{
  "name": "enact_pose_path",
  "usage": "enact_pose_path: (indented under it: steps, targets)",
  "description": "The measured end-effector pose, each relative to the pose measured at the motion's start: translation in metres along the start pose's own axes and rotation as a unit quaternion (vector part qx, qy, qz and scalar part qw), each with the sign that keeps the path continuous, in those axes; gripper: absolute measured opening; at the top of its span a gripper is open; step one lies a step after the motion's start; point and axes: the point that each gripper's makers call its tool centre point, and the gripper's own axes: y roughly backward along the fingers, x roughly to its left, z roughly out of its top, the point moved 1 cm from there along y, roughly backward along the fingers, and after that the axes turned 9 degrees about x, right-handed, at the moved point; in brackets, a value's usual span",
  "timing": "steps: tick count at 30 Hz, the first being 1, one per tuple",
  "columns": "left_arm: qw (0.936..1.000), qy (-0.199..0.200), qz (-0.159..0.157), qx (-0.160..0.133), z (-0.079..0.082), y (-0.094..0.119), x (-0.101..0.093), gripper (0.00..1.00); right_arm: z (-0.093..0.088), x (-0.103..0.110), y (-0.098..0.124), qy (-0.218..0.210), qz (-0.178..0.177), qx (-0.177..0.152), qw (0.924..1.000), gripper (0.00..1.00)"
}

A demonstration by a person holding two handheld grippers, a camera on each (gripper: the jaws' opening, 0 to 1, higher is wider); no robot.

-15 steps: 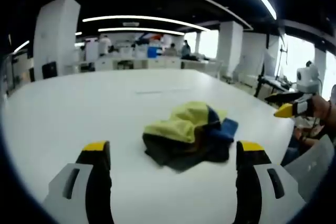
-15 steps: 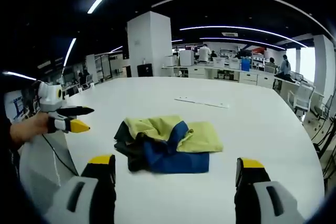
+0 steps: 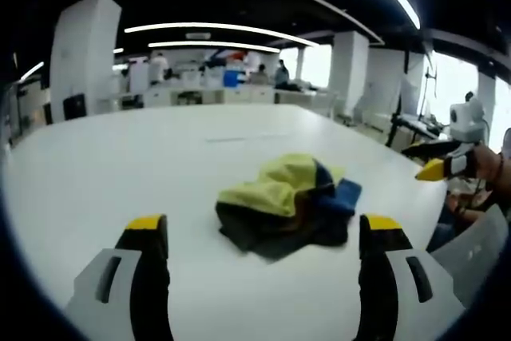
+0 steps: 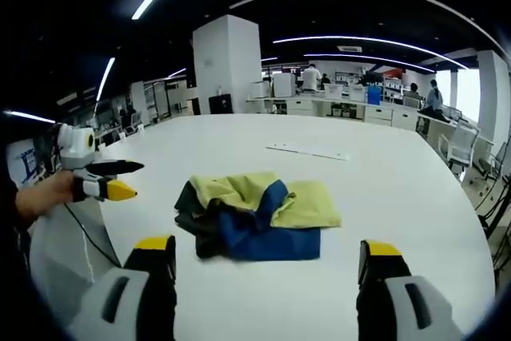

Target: Fold the garment on the visible template until the final outline fits inside the template.

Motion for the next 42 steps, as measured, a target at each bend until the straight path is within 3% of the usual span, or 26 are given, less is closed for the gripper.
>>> enact_pose_path:
  steps: [28, 34, 39, 42]
  targets:
    - [1.0, -0.006, 0.002, -0.004, 0.003, 0.001, 0.0, 0.97, 0.005, 0.001, -0.003, 0.012, -0.001, -0.009, 0.9999, 0.95]
    - [0.9998, 0.007, -0.014, -0.016, 0.006, 0.002, -0.005, 0.96, 0.008, 0.0, 0.001, 0.012, -0.011, -0.012, 0.9998, 0.95]
    - [0.9995, -0.025, -0.014, -0.014, 0.009, 0.003, -0.011, 0.97, 0.015, -0.004, 0.008, 0.014, -0.02, -0.015, 0.9996, 0.95]
    - [0.9995, -0.016, -0.024, -0.011, 0.007, 0.002, -0.013, 0.97, 0.018, -0.008, 0.012, 0.015, -0.027, -0.015, 0.9994, 0.95]
